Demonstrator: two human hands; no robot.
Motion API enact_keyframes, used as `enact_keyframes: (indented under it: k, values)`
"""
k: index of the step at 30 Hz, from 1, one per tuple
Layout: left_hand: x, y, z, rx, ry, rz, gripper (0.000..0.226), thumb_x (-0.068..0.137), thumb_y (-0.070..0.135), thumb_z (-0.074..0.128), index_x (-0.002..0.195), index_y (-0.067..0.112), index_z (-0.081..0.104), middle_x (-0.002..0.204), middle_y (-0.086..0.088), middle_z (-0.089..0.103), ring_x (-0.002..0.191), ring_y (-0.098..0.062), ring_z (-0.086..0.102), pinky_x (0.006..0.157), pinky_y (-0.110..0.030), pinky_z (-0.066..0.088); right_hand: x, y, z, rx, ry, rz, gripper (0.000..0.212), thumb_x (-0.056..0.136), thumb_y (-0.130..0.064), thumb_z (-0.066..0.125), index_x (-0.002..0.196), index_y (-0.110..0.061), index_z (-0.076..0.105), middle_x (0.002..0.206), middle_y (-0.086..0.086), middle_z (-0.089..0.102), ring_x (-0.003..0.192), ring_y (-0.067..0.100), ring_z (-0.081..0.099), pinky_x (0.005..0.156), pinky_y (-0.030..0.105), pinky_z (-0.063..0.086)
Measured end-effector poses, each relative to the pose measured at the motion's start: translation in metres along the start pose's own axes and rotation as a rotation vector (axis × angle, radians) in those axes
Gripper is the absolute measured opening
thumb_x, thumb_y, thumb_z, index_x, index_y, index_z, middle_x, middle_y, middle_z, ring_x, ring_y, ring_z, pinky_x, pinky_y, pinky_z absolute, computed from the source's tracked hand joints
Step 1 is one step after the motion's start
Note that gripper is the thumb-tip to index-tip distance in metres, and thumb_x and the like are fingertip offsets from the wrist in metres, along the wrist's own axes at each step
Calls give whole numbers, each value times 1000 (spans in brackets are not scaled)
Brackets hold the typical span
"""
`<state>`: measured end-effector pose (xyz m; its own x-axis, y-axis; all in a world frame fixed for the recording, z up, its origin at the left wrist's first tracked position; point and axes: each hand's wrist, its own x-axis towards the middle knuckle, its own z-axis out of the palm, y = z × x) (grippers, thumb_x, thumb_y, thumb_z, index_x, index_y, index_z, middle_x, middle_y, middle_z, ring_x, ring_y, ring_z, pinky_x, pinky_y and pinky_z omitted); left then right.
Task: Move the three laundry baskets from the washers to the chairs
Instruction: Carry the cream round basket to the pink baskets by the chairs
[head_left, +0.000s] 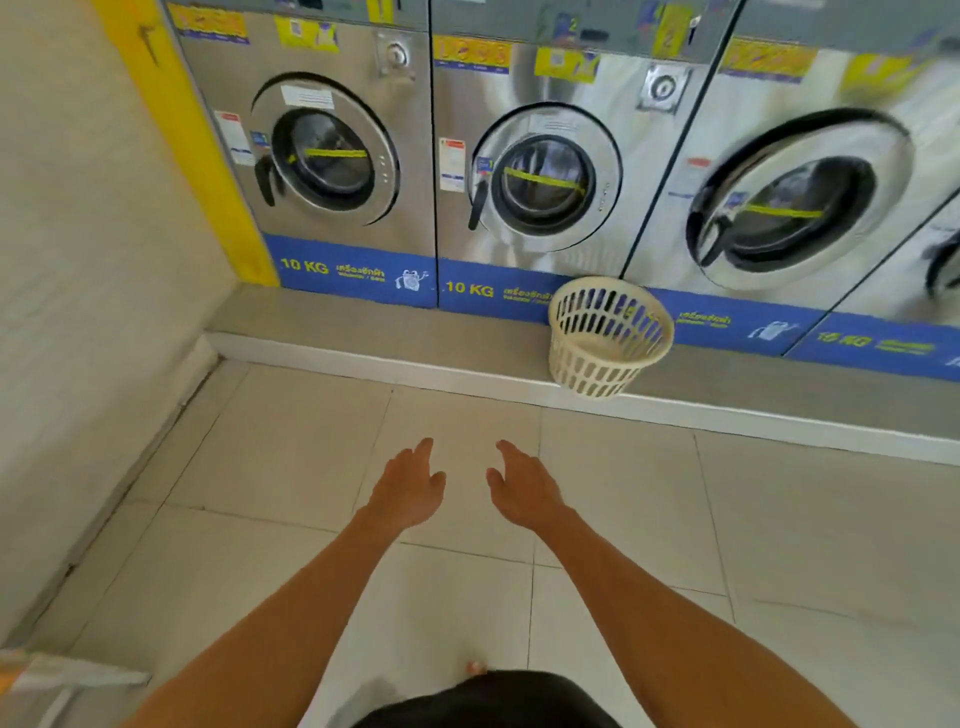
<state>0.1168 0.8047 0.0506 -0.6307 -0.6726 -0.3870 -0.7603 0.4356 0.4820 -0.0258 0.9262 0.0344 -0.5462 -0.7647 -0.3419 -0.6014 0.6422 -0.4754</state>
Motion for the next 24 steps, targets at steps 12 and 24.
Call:
enact_keyframes:
  k: [12,24]
  values:
    - [165,109,10,108,-215,149,67,101,32,44,159,22,15,141,-17,54,128,-32,53,107,-40,45,107,100,-88,74,109,265,54,106,-34,43,156,-15,33,161,11,34,143,36,41,113,47,39]
    - [358,190,-23,190,-341,210,60,100,34,42,156,18,27,147,-16,48,136,-32,45,110,-42,40,235,143,-168,109,186,472,55,105,-33,46,155,-13,33,163,10,31,143,35,40,111,49,42]
